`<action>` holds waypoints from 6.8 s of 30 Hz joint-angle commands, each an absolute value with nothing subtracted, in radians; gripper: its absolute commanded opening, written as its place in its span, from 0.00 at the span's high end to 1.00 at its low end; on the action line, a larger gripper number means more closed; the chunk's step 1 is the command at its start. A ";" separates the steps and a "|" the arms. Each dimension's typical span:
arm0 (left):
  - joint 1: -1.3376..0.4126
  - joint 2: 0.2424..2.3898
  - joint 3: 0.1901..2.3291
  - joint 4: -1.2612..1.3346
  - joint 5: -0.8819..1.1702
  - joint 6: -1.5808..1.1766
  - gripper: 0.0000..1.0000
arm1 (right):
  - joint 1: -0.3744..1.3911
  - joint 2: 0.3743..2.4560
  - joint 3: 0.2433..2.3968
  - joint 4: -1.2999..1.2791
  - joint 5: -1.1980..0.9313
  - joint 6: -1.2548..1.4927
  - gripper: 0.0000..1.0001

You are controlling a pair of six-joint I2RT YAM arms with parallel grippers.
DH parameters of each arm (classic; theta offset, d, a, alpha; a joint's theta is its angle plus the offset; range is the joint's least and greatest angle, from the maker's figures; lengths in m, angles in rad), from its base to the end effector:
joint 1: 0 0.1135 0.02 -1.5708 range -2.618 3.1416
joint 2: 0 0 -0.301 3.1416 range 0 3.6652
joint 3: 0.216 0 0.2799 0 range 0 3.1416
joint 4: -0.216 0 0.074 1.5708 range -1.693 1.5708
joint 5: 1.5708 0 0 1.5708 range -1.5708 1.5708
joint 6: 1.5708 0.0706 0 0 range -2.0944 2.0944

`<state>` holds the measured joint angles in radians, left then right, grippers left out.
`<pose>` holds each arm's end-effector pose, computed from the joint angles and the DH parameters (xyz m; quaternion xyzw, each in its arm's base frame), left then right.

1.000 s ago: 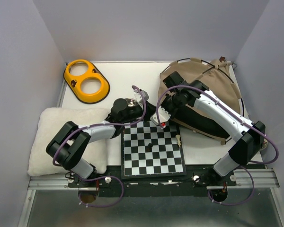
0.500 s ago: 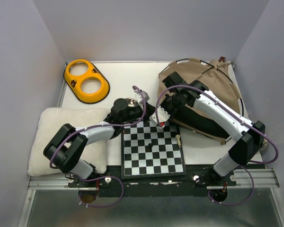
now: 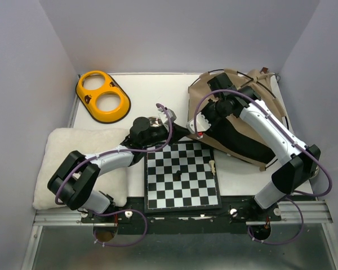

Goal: Set up the pet tent

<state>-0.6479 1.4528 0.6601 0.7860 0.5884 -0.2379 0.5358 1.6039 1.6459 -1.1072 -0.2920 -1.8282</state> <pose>0.2570 -0.2436 0.2589 0.3383 0.6232 -0.4749 0.5212 0.3071 0.2060 0.3619 -0.9002 0.3295 -0.0366 0.2824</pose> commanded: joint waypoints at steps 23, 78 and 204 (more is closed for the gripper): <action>-0.669 1.606 0.928 0.684 0.636 -0.272 1.00 | 0.574 1.565 1.652 -1.166 -0.357 -1.776 0.99; -0.410 1.374 0.687 0.325 0.773 0.301 1.00 | 0.063 1.832 2.171 -1.055 -0.255 -1.519 0.89; -0.136 1.850 2.302 -0.826 1.020 0.736 0.31 | 0.093 1.671 2.013 -0.896 -1.013 -0.844 0.99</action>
<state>-0.0273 1.7302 2.0346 -0.6529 0.9791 0.6365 0.0460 1.6855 1.9736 -0.9352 -0.9806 -0.8104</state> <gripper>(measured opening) 0.817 0.031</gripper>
